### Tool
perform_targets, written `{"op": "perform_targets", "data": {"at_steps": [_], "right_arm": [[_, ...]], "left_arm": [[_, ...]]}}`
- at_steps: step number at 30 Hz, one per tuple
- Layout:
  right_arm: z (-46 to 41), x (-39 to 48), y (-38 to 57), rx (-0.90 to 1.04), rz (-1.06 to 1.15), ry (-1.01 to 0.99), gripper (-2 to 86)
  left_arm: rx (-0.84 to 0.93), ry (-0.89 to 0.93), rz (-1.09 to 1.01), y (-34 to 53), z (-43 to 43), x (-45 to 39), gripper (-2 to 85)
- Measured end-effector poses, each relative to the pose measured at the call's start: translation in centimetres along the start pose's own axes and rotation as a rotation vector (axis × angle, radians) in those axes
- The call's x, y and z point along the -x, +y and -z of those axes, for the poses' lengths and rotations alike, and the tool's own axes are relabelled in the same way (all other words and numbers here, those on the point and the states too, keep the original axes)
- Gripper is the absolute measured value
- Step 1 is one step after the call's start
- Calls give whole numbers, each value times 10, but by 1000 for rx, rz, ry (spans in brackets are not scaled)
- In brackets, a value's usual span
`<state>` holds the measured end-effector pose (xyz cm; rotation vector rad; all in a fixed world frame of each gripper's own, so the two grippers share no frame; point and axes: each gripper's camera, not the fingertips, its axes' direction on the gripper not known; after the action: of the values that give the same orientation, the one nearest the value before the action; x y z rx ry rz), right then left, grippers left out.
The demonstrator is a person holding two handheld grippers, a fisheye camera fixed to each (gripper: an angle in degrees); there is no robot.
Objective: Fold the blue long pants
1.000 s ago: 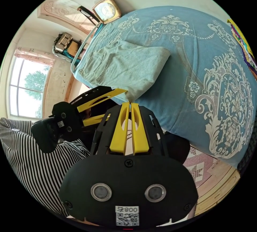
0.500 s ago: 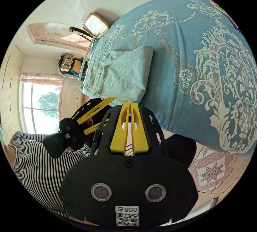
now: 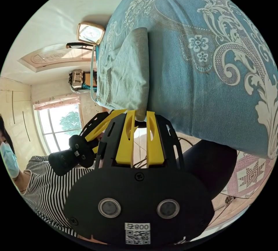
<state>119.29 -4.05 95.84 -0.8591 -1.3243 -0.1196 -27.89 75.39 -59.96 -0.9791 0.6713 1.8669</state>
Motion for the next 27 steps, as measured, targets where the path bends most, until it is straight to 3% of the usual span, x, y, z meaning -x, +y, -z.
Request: {"op": "perform_targets", "data": {"at_steps": [10, 14, 19, 27], "right_arm": [[37, -11, -22, 5, 19, -74, 41], [50, -20, -36, 11, 39, -126, 48], [86, -59, -82, -145, -11, -126, 90], [80, -87, -193, -125, -42, -181, 113]], "left_arm": [[-3, -115, -17, 1, -5, -2, 76], [-51, -73, 69, 16, 5, 14, 57], [-89, 4, 143, 32, 15, 34, 51], [-113, 35, 170, 60, 27, 56, 48]]}}
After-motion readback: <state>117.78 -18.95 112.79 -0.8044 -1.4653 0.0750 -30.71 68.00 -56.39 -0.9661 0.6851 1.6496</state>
